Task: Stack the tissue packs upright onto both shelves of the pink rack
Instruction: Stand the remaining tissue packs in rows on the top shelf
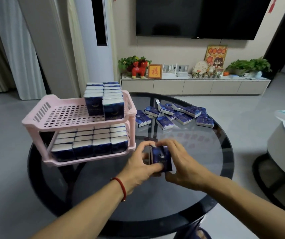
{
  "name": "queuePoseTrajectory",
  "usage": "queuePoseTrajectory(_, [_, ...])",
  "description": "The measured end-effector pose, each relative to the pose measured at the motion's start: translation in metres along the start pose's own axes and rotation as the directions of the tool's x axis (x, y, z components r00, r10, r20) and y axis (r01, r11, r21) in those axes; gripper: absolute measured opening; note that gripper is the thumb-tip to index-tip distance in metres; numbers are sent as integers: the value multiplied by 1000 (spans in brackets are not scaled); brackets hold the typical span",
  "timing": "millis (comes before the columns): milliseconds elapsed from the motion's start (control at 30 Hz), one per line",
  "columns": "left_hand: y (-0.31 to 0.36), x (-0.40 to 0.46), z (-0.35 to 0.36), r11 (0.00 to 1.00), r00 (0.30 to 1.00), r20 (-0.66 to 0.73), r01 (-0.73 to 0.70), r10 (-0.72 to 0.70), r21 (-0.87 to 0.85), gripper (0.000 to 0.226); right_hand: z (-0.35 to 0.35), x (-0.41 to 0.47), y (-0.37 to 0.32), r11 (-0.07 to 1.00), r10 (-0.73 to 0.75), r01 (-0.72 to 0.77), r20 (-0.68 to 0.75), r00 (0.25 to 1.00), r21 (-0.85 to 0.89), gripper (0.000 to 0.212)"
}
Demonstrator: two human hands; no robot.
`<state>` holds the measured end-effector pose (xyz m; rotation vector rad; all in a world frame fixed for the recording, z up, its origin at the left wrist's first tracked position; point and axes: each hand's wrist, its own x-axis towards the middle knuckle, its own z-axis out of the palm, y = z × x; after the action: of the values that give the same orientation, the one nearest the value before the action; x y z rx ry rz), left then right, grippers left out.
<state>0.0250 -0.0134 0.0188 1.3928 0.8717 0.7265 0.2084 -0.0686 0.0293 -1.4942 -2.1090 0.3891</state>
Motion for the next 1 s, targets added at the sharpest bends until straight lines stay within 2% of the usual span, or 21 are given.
queuePoseTrajectory(67, [-1, -5, -10, 983, 997, 6, -72, 72, 167, 68, 2, 2, -4, 996, 3, -3, 2, 1000, 85, 78])
queuePoseTrajectory(167, [2, -12, -23, 906, 981, 56, -194, 186, 377, 68, -1, 3, -12, 953, 88, -80, -15, 996, 291, 71])
queuePoseTrajectory(300, [-1, -17, -32, 831, 977, 79, -210, 198, 516, 70, 9, 11, -16, 984, 56, -49, -36, 998, 174, 55])
queuePoseTrajectory(467, [5, -21, -45, 768, 975, 122, -221, 185, 601, 75, 11, 17, -12, 980, 83, -73, -48, 995, 184, 45])
queuePoseTrajectory(633, [8, -22, -48, 726, 961, 105, -263, 257, 635, 58, 10, 18, -18, 986, 80, -67, -81, 993, 153, 53])
queuePoseTrajectory(733, [18, -25, -48, 671, 938, 115, -315, 326, 671, 57, 4, 21, -28, 976, 74, -44, -135, 988, 215, 57])
queuePoseTrajectory(833, [33, -35, -52, 651, 909, 43, -330, 416, 683, 58, -1, 27, -44, 958, 65, -13, -175, 982, 287, 55])
queuePoseTrajectory(1000, [50, -62, -76, 701, 865, -130, -295, 485, 650, 54, 2, 42, -72, 892, 120, 6, -249, 961, 453, 38])
